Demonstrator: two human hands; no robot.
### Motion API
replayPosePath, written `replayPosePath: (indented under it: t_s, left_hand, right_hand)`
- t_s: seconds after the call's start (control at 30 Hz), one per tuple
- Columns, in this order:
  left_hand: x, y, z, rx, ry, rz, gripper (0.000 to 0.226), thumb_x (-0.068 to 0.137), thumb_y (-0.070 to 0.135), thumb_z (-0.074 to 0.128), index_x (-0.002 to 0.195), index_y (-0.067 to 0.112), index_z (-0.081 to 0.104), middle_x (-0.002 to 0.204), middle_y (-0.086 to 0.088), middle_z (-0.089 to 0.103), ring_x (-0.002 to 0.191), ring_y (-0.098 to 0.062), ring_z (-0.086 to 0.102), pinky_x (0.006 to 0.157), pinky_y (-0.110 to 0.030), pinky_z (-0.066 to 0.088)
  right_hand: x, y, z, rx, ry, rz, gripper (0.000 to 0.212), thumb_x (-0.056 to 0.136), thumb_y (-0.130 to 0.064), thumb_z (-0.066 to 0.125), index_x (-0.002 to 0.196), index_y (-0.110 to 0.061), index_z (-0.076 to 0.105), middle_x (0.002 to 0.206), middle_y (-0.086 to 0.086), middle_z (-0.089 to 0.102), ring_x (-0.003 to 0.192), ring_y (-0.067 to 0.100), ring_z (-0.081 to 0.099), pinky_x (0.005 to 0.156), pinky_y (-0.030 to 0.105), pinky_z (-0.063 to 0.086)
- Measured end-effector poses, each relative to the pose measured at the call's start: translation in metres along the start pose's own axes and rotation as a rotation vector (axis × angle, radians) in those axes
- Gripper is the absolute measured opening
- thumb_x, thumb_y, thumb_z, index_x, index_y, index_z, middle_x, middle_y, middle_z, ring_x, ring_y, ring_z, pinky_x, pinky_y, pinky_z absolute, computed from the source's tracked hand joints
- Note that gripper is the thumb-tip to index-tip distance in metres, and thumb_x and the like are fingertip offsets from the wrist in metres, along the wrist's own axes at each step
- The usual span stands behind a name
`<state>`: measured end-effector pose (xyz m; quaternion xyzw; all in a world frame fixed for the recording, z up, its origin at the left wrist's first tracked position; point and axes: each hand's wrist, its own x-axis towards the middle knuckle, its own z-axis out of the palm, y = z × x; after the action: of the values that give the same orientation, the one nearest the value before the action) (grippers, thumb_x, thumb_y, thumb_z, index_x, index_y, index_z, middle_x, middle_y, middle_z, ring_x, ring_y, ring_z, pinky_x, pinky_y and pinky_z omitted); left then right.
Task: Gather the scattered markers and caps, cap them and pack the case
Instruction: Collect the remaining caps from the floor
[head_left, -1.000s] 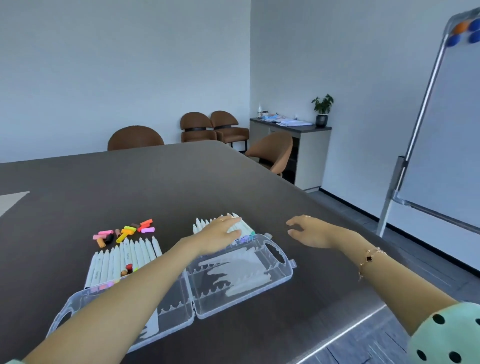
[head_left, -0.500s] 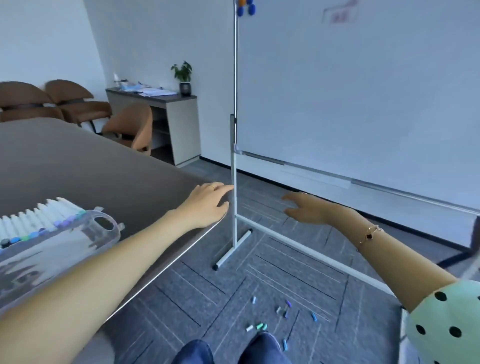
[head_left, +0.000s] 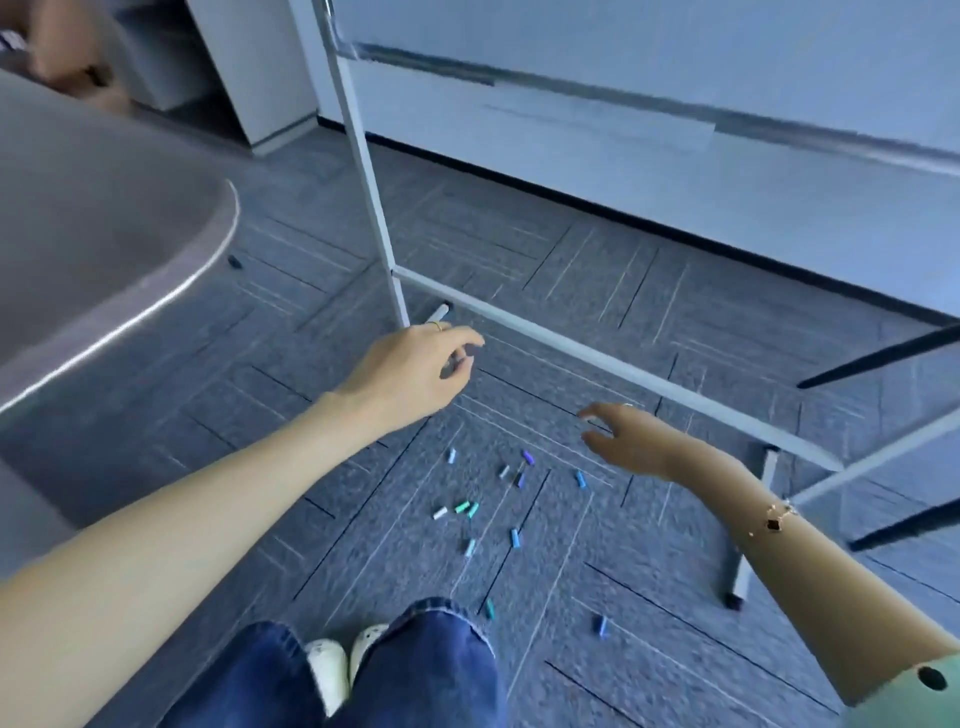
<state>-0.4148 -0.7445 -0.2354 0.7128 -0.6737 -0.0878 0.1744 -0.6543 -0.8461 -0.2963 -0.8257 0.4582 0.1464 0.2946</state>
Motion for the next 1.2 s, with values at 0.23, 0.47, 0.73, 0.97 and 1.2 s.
replayPosePath:
  t_s: [0.23, 0.47, 0.73, 0.97, 1.2]
  left_hand:
    - [0.028, -0.074, 0.149, -0.034, -0.24, -0.1, 0.038, 0.092, 0.031, 0.057, 0.13, 0.032, 0.051, 0.105, 0.011, 0.06, 0.075, -0.013, 0.062, 0.062, -0.031, 0.053]
    - [0.023, -0.138, 0.283, -0.048, -0.41, -0.176, 0.041, 0.09, 0.033, 0.06, 0.13, 0.032, 0.05, 0.106, 0.007, 0.061, 0.07, -0.015, 0.062, 0.065, -0.037, 0.056]
    - [0.002, -0.195, 0.385, -0.029, -0.583, -0.258, 0.048, 0.09, 0.029, 0.061, 0.135, 0.028, 0.045, 0.116, 0.0, 0.059, 0.078, -0.014, 0.06, 0.073, -0.037, 0.056]
    - [-0.019, -0.216, 0.428, 0.056, -0.687, -0.274, 0.05, 0.091, 0.038, 0.056, 0.138, 0.029, 0.039, 0.122, 0.003, 0.058, 0.076, -0.01, 0.059, 0.062, -0.026, 0.053]
    - [-0.032, -0.22, 0.434, 0.062, -0.703, -0.285, 0.046, 0.093, 0.034, 0.055, 0.136, 0.025, 0.042, 0.124, 0.003, 0.057, 0.057, 0.001, 0.046, 0.043, -0.014, 0.032]
  right_hand:
    - [0.098, 0.057, 0.102, 0.223, -0.085, 0.045, 0.04, 0.099, -0.026, 0.045, 0.135, -0.009, 0.046, 0.142, 0.008, 0.047, 0.127, 0.023, 0.048, 0.11, 0.038, 0.035]
    - [0.185, 0.084, 0.211, 0.278, -0.217, 0.099, 0.035, 0.097, -0.026, 0.05, 0.126, -0.006, 0.052, 0.131, 0.011, 0.056, 0.12, 0.023, 0.054, 0.105, 0.036, 0.041]
    - [0.23, 0.085, 0.353, 0.201, -0.399, 0.08, 0.039, 0.088, -0.025, 0.064, 0.12, -0.004, 0.054, 0.119, 0.011, 0.061, 0.109, 0.024, 0.059, 0.096, 0.026, 0.047]
    - [0.237, 0.083, 0.414, -0.011, -0.527, -0.021, 0.056, 0.078, -0.034, 0.073, 0.121, -0.007, 0.049, 0.109, 0.007, 0.062, 0.101, 0.023, 0.061, 0.09, 0.032, 0.053]
    - [0.229, 0.071, 0.425, -0.279, -0.471, -0.189, 0.077, 0.077, -0.041, 0.069, 0.136, -0.007, 0.033, 0.081, 0.003, 0.053, 0.074, 0.017, 0.056, 0.076, 0.031, 0.056]
